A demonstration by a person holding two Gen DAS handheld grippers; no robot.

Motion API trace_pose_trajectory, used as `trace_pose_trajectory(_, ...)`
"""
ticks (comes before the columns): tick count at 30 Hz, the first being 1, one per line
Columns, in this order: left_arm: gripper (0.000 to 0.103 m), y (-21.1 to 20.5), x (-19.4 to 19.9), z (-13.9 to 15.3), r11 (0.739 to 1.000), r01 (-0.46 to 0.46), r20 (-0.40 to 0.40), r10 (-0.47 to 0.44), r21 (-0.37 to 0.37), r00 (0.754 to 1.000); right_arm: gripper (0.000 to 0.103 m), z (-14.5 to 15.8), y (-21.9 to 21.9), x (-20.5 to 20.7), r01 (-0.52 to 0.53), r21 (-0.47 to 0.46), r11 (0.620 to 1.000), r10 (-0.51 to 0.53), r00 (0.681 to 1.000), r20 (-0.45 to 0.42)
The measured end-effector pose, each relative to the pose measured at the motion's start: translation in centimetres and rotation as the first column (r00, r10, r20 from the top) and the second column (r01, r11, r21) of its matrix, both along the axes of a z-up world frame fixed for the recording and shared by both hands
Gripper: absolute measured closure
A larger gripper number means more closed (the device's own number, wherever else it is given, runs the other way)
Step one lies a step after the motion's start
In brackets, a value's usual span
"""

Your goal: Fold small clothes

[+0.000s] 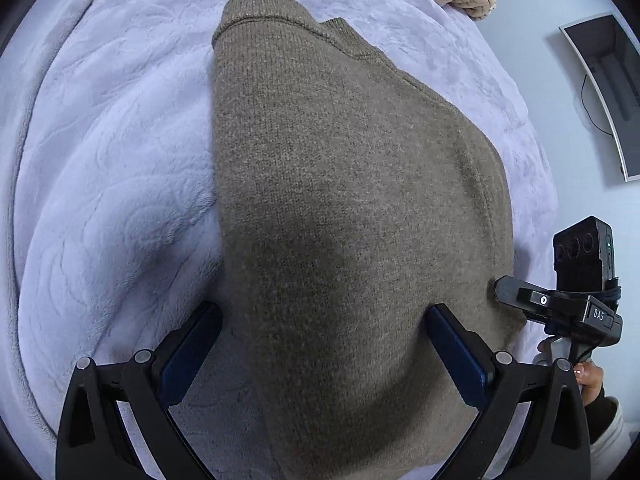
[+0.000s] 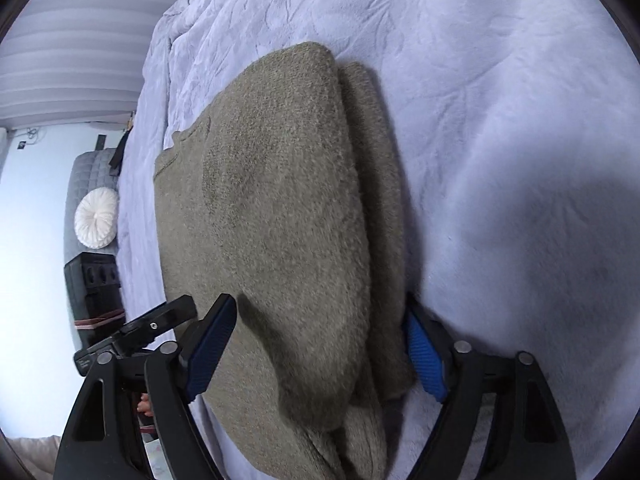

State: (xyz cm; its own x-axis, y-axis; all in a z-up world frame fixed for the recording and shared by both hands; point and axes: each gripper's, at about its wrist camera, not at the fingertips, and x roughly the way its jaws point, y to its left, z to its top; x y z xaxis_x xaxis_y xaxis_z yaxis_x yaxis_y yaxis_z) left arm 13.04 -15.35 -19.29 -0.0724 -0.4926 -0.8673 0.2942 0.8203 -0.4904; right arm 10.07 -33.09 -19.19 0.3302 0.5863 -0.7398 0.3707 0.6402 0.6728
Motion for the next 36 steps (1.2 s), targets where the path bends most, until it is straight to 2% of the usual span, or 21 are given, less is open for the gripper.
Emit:
trace_pose_trajectory(3, 0.000, -0.5, 0.3, -0.1, 1.000, -0.002, -0.007, 0.002, -0.023, 1.000, 0.016, -0.1, 0.4, 0.9, -0.019, 0.040, 0.999, 0.018, 0.999, 0.032)
trace_pose_trajectory(5, 0.000, -1.2, 0.4, 0.0, 0.999, 0.009, -0.006, -0.009, -0.039, 1.000, 0.016, 0.3, 1.0, 1.4, -0.044, 0.121, 0.992, 0.033, 0.995, 0.091)
trace_pose_trajectory(7, 0.000, -2.0, 0.2, 0.1, 1.000, 0.021, 0.008, -0.021, -0.020, 1.000, 0.016, 0.7, 1.6, 1.8, -0.065, 0.151, 0.986, 0.046, 0.991, 0.129)
trace_pose_trajectory(10, 0.000, -2.5, 0.1, -0.3, 1.000, 0.024, 0.003, -0.024, -0.001, 1.000, 0.016, -0.6, 2.1, 2.2, -0.048, 0.138, 0.989, 0.037, 0.996, 0.082)
trace_pose_trajectory(11, 0.002, -2.5, 0.1, -0.4, 1.000, 0.017, -0.003, -0.017, -0.003, 1.000, 0.019, -1.3, 2.0, 2.2, -0.026, 0.142, 0.990, 0.019, 0.999, 0.051)
trace_pose_trajectory(12, 0.006, -2.5, 0.1, -0.3, 1.000, 0.007, -0.004, -0.007, -0.002, 1.000, 0.032, -1.7, 1.9, 2.1, 0.006, 0.138, 0.990, -0.010, 1.000, 0.028)
trace_pose_trajectory(14, 0.026, -1.8, 0.0, 0.5, 1.000, -0.006, 0.010, 0.006, -0.012, 1.000, 0.050, -1.8, 1.8, 1.8, 0.048, 0.124, 0.991, -0.048, 0.999, 0.001)
trace_pose_trajectory(15, 0.032, -1.8, -0.2, 0.8, 1.000, -0.005, 0.021, 0.005, -0.017, 1.000, 0.062, -1.6, 2.0, 1.6, 0.057, 0.145, 0.988, -0.060, 0.998, 0.015)
trace_pose_trajectory(17, 0.051, -0.9, -0.4, 1.7, 1.000, 0.007, 0.043, -0.005, -0.030, 0.999, 0.065, -0.7, 2.4, 1.1, 0.072, 0.200, 0.977, -0.084, 0.995, 0.051)
trace_pose_trajectory(19, 0.057, 0.0, -0.4, 2.6, 0.998, 0.007, 0.040, -0.005, -0.058, 0.999, 0.065, 0.2, 3.1, 0.9, 0.079, 0.239, 0.968, -0.100, 0.992, 0.080)
trace_pose_trajectory(23, 0.057, 1.1, -1.1, 4.5, 0.997, 0.006, 0.051, -0.002, -0.080, 0.999, 0.065, 1.8, 4.8, 0.2, 0.087, 0.321, 0.943, -0.126, 0.987, 0.104)
trace_pose_trajectory(27, 0.057, 3.2, -2.2, 6.5, 0.993, -0.015, 0.049, 0.021, -0.116, 0.999, 0.065, 3.1, 6.7, -0.6, 0.083, 0.362, 0.929, -0.134, 0.984, 0.118)
trace_pose_trajectory(36, 0.057, 10.3, -6.9, 10.2, 0.993, -0.049, 0.068, 0.056, -0.107, 0.996, 0.065, 5.3, 11.2, -2.0, 0.026, 0.371, 0.928, -0.086, 0.986, 0.145)
